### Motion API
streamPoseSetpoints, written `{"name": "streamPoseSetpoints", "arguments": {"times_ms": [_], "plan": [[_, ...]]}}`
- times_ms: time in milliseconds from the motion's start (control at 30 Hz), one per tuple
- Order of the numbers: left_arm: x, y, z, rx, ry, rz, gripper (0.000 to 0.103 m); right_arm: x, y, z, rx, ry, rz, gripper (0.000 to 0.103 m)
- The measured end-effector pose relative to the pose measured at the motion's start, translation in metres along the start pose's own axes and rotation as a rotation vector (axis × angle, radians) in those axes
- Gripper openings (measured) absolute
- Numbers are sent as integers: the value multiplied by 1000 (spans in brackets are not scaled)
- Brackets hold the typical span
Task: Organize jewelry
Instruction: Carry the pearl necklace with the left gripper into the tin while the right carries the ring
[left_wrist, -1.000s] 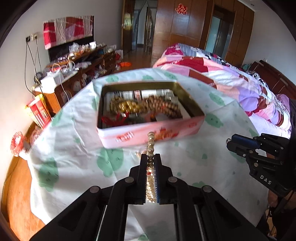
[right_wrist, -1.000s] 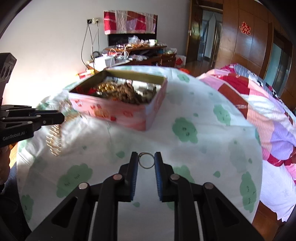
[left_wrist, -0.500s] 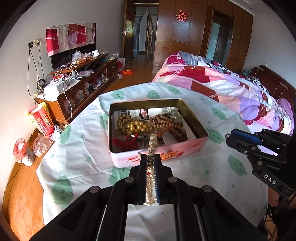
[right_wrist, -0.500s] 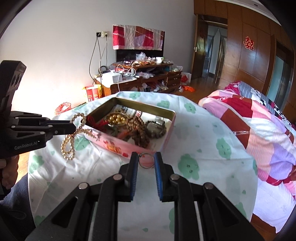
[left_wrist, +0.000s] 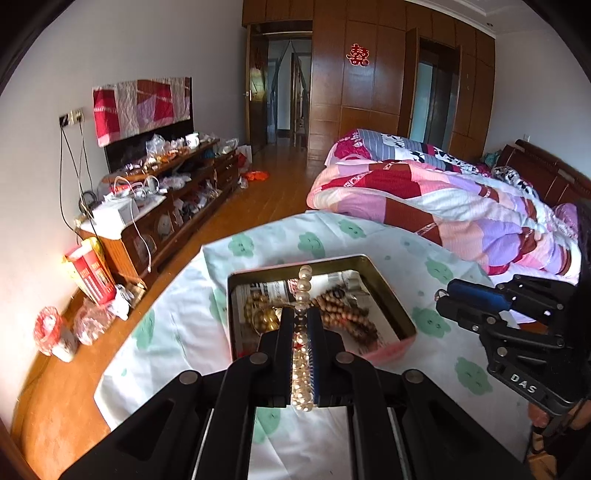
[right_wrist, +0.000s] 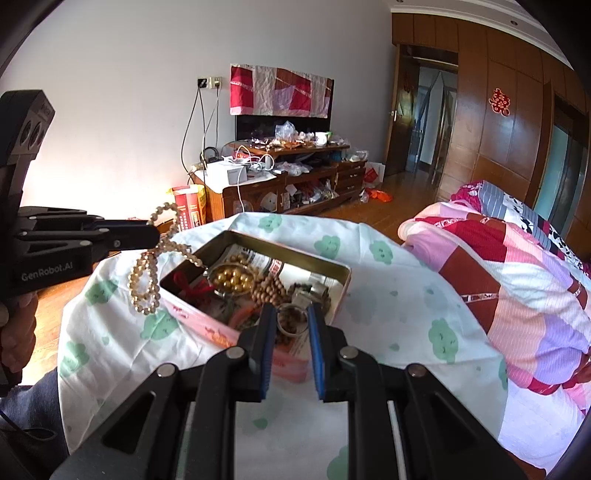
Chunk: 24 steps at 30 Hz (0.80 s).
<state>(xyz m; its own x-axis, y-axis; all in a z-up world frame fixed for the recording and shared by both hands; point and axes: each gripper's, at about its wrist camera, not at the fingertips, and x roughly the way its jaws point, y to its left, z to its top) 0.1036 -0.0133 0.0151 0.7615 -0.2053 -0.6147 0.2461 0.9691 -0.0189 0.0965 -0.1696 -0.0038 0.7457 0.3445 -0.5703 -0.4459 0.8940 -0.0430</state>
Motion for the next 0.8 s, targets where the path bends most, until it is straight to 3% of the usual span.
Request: {"name": "streamPoseSetpoints", "arguments": {"times_ms": [500, 800], "plan": [[38, -3, 4, 22, 27, 25, 6, 28, -4, 13, 19, -4, 11, 20], [67, -3, -5, 6, 76, 6, 7, 64, -6, 6, 9, 55, -4, 21]]}}
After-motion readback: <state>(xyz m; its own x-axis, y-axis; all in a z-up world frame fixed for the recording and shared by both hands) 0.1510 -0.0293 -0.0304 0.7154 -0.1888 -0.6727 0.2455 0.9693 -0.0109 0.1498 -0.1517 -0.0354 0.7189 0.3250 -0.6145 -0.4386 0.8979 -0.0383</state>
